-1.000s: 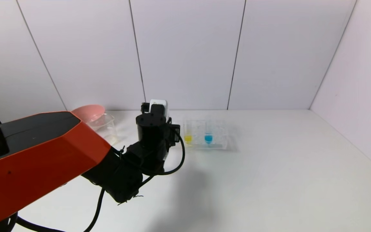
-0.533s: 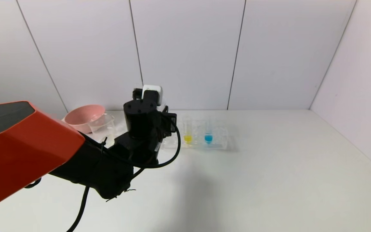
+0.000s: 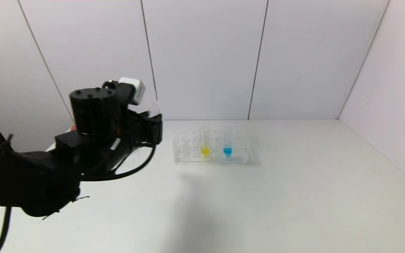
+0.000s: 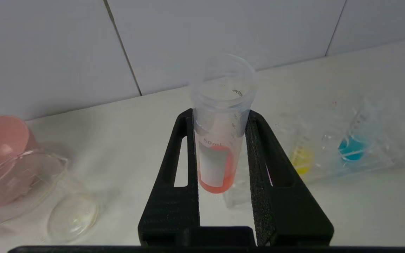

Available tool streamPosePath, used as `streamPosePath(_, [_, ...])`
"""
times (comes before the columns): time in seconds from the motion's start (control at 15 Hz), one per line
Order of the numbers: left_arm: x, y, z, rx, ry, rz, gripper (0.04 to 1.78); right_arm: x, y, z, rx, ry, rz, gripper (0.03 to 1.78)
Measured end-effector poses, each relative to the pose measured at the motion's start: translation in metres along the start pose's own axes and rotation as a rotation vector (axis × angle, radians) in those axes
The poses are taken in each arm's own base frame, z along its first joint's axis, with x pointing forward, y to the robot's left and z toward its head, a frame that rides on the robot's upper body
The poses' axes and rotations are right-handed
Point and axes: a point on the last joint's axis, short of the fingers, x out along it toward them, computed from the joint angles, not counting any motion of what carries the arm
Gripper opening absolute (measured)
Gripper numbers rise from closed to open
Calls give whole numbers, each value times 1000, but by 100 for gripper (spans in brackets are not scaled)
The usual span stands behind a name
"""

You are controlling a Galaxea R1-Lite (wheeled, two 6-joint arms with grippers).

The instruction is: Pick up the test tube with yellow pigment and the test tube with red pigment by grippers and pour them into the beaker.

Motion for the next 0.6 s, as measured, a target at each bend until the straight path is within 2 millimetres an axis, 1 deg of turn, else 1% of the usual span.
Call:
streamPosePath(0.2, [-21,62,-3,44,93,-8,42,0,0,0,0,0,0,171])
streamPosePath(0.47, [-46,139,-11,82,149,50,42,0,0,0,0,0,0,171])
streamPosePath(0.6, [-53,170,-13,103,197,51,42,0,0,0,0,0,0,171])
